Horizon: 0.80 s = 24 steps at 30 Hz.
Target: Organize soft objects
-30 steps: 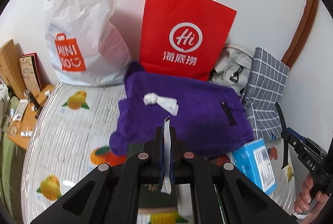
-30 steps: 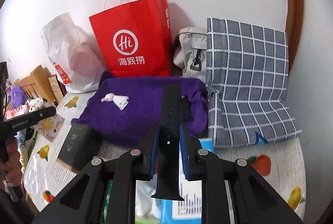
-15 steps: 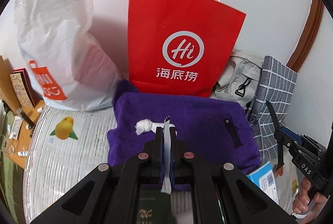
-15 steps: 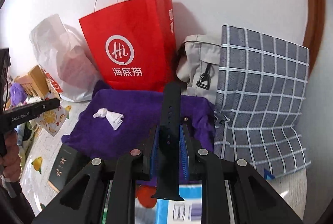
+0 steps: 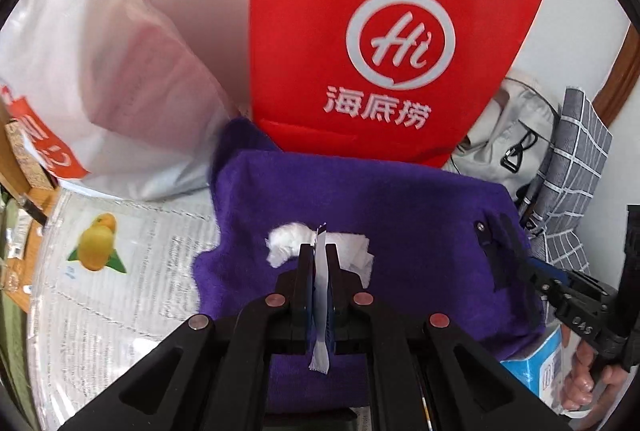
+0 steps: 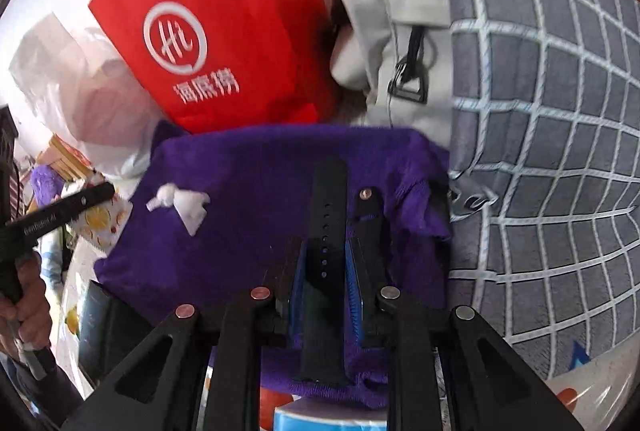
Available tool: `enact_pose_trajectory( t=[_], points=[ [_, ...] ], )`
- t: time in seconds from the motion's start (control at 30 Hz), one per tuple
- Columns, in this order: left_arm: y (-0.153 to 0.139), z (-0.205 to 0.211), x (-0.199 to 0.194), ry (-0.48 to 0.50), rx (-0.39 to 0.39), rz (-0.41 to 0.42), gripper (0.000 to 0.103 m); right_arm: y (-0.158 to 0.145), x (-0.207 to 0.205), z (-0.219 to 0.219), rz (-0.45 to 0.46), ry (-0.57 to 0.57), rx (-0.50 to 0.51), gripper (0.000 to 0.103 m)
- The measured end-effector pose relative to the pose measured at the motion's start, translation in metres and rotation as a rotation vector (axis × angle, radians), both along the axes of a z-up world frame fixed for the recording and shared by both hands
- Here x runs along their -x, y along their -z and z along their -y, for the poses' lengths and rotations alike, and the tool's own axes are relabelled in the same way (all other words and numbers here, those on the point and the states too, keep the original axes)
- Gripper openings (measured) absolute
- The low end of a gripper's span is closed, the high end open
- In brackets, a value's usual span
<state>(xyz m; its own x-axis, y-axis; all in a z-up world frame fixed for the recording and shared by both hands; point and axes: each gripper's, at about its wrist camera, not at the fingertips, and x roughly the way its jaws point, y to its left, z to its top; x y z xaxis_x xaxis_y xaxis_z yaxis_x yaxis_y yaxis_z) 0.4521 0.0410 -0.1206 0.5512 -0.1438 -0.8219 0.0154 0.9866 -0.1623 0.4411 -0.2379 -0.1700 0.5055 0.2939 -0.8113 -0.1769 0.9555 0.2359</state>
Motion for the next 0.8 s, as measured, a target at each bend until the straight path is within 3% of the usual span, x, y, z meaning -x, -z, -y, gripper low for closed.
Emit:
enact_pose_trajectory(
  t=[0.57,0.67,0.8],
  points=[
    [0.032,-0.011,-0.015,-0.003,0.098,-0.150,0.005,0.037,-0.011,-0.025,-0.097,-0.057,0.078,0.021],
    [0.036,-0.008,-0.017,0.007,0.098,-0.155,0.005,0.040,-0.012,-0.025,-0.125,-0.073,0.084,0.024],
    [0.044,0.001,-0.020,0.017,0.086,-0.170,0.006,0.031,-0.009,-0.019,-0.099,-0.056,0.075,0.036]
  ],
)
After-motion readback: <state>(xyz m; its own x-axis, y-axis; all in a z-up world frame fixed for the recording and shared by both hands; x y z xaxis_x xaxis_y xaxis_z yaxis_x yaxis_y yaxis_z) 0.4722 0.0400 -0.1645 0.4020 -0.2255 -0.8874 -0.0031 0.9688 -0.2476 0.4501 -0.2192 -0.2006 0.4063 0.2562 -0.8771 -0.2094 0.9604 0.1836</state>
